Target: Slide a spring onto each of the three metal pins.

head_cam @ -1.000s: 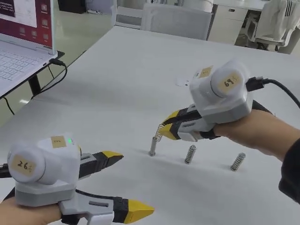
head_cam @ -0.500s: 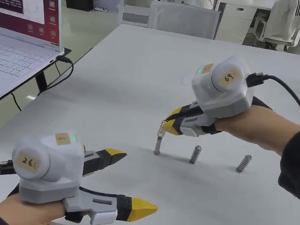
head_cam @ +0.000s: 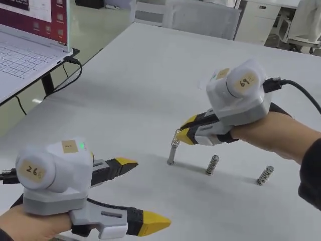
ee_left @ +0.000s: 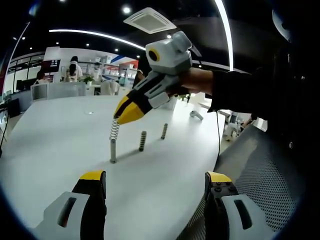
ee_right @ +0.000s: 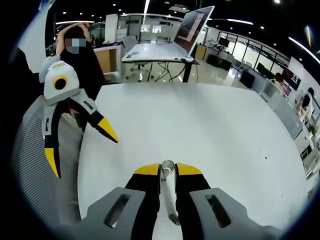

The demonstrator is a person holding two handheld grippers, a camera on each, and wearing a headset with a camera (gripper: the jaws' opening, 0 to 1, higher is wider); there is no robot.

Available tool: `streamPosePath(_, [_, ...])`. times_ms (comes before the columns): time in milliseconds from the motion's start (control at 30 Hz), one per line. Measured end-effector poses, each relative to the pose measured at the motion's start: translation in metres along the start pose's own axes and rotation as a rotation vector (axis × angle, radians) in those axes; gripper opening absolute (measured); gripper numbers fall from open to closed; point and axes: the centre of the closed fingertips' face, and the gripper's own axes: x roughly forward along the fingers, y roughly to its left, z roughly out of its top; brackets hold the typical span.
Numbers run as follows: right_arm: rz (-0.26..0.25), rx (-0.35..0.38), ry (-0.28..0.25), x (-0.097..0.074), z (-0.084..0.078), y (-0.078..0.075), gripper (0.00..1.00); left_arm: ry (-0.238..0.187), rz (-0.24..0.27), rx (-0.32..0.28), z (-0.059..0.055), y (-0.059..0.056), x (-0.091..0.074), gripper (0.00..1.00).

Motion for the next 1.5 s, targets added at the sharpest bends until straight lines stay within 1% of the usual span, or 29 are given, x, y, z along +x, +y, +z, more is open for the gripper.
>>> streamPosePath(667, [0.017,0.010,0.018,0.009,-0.006,0.002,0.08,-0.003,0.001,-0.002,0.001,0.000,0.000,0.77])
streamPosePath(1067, [0.030,0.031,0.033,0.018,-0.013,0.003,0.08,0.001,0.001,-0.002,0.000,0.001,-0.001,0.77])
streamPosePath(1233, [0.036,0.028,0.041,0.022,-0.016,0.004,0.08,0.002,0.002,-0.002,0.000,0.001,0.000,0.77])
streamPosePath(1500, [0.043,0.035,0.050,0.029,-0.022,0.002,0.08,0.004,0.004,-0.001,0.000,0.002,-0.001,0.77])
